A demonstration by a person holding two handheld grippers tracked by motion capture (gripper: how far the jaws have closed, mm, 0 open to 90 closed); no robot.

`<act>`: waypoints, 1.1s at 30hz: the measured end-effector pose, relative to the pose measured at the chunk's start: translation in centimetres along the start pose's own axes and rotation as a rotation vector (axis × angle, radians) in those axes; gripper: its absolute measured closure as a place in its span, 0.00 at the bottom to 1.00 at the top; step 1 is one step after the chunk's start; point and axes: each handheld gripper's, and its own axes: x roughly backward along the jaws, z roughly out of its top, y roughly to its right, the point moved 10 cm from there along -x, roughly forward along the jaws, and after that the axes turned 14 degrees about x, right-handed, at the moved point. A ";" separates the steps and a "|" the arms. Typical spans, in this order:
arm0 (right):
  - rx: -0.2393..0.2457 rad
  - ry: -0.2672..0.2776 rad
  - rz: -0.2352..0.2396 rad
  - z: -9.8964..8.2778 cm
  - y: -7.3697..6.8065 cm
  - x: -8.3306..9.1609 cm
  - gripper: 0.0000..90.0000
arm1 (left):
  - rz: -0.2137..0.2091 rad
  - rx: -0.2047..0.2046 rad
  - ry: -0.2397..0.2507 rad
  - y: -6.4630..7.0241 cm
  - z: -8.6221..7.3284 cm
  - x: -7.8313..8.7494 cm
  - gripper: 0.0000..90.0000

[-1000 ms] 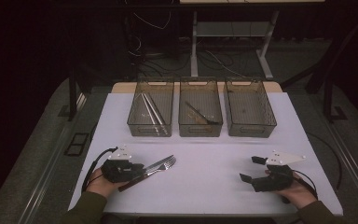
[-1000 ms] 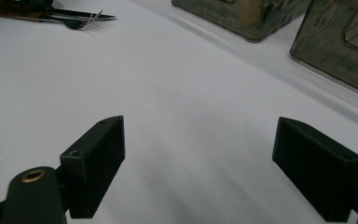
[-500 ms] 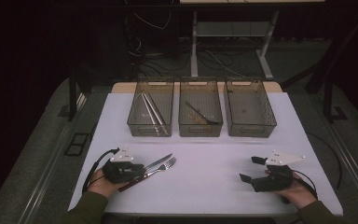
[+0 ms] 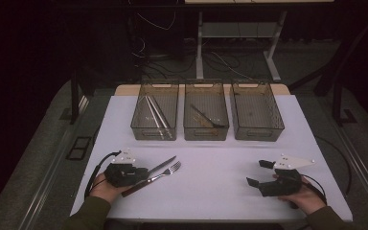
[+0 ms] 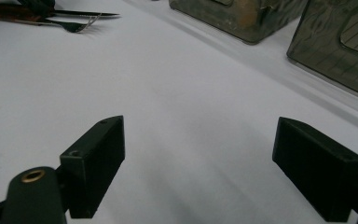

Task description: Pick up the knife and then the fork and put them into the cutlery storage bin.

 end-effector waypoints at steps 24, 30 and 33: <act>-0.117 -0.005 0.069 2.4 0.8 0.7 0.19 | -0.009 0.015 0.146 5.7 6.9 -0.5 0.85; -0.122 0.027 0.063 3.9 1.0 0.0 0.24 | -0.045 0.002 0.170 7.7 8.8 -1.8 0.85; -0.127 0.043 0.076 4.7 1.1 -0.6 0.26 | -0.061 -0.011 0.184 8.6 9.9 -2.5 0.85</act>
